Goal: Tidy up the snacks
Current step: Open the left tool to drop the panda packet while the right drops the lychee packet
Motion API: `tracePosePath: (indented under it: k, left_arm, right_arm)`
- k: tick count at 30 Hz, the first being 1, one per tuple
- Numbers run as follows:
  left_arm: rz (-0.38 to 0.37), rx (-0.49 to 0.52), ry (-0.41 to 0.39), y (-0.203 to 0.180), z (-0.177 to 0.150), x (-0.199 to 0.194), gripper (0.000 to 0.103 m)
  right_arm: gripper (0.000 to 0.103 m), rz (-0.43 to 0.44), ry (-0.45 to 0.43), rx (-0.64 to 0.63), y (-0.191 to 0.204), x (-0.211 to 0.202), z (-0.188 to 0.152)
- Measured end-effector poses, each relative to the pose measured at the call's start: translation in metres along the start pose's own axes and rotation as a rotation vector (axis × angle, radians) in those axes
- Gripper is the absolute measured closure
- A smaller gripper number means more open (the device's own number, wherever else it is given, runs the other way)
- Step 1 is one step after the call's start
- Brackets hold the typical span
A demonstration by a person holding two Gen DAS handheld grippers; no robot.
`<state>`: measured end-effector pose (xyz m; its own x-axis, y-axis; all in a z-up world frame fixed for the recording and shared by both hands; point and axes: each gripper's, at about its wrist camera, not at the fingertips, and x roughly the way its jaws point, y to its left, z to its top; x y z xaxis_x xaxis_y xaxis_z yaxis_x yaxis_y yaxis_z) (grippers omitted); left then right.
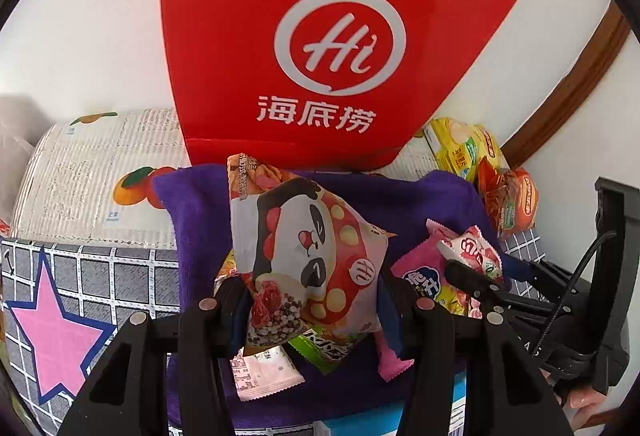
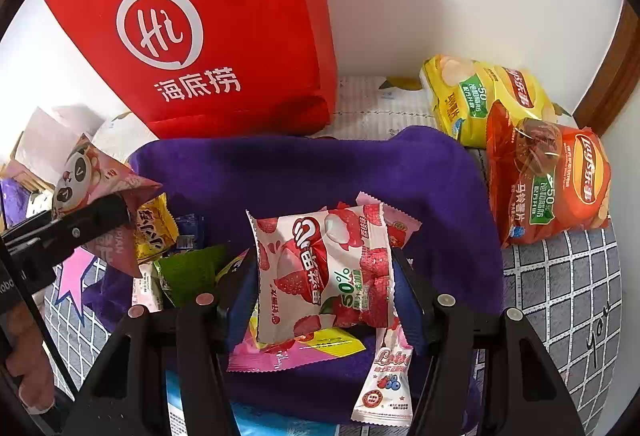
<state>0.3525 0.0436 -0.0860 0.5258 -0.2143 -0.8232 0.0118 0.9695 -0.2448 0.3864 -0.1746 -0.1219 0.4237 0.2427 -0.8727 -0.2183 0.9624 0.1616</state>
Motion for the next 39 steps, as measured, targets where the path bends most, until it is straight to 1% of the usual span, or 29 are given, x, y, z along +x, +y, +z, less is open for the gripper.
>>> tracePosePath:
  k: [15,22,26,35,39]
  left_arm:
    - [0.016,0.024,0.030,-0.009,-0.003,0.013,0.053]
    - [0.027,0.021,0.040,-0.007,-0.003,0.018,0.053]
    - [0.031,0.017,0.042,-0.006,-0.003,0.019,0.053]
    - [0.017,0.010,0.056,-0.005,-0.003,0.021,0.052]
    - [0.011,0.004,0.089,-0.003,-0.003,0.025,0.050]
  right_arm:
    - [0.040,-0.011,0.004,-0.009,0.002,0.002,-0.001]
    - [0.036,-0.009,0.006,-0.026,0.005,0.002,-0.002]
    - [0.036,-0.008,0.001,-0.039,0.009,0.000,-0.003]
    - [0.036,-0.006,-0.005,-0.050,0.011,-0.003,-0.004]
    - [0.036,-0.008,-0.006,-0.053,0.012,-0.003,-0.003]
